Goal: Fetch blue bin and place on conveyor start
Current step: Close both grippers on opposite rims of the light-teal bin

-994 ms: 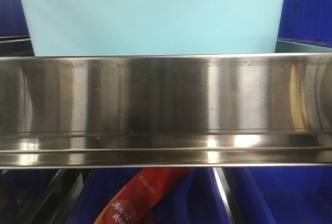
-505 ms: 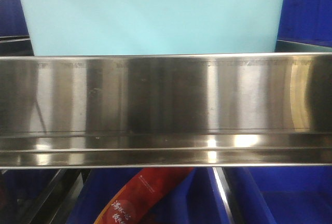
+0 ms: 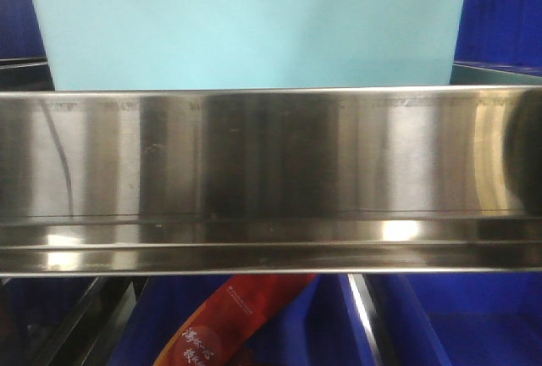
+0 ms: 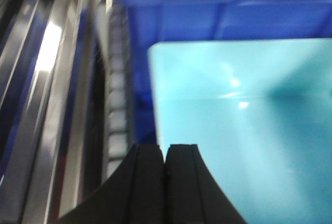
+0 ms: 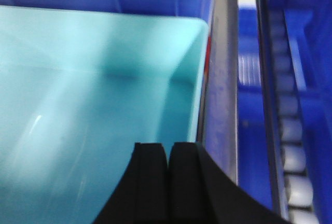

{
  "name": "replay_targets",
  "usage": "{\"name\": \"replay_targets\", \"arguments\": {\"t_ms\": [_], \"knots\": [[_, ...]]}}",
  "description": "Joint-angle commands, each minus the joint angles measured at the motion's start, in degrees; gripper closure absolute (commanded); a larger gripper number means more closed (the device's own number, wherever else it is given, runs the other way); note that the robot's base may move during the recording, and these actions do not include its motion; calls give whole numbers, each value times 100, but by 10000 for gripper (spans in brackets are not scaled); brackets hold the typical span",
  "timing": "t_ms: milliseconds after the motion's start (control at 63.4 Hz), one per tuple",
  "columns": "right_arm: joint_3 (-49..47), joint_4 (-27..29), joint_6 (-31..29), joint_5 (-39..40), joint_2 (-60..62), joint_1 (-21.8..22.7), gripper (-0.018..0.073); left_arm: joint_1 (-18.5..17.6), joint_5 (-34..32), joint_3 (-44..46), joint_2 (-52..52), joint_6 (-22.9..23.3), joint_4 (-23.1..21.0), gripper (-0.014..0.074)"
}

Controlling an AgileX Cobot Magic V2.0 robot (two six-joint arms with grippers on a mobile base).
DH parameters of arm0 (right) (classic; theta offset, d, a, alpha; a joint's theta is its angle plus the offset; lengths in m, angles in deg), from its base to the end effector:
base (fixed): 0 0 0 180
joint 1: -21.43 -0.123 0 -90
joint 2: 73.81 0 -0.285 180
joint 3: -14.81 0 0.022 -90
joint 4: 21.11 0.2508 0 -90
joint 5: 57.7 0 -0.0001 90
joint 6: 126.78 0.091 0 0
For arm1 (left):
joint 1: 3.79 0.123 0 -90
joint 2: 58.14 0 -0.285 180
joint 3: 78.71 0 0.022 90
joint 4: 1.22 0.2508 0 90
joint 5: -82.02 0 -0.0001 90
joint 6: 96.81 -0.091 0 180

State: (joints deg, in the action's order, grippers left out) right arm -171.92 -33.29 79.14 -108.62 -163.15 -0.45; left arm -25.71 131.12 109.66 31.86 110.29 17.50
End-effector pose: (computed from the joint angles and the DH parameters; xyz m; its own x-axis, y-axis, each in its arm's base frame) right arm 0.2917 0.1011 0.4009 -0.6800 0.0585 -0.7309 -0.0465 0.9914 0.1226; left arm 0.2989 -0.0965 0.4104 -0.6145 -0.0161 -0.7887 0.0340 0.9983 -0.0469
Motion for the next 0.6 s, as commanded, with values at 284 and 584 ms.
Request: {"name": "replay_targets", "arguments": {"t_ms": [284,584], "knots": [[-1410,-220,288,-1178,-1197,15,700,-31,687,1004,894,209,-47,707],[-1544,-212,288,-1411,-1426,15,393,-42,893,1233,1144,209,-22,391]]}}
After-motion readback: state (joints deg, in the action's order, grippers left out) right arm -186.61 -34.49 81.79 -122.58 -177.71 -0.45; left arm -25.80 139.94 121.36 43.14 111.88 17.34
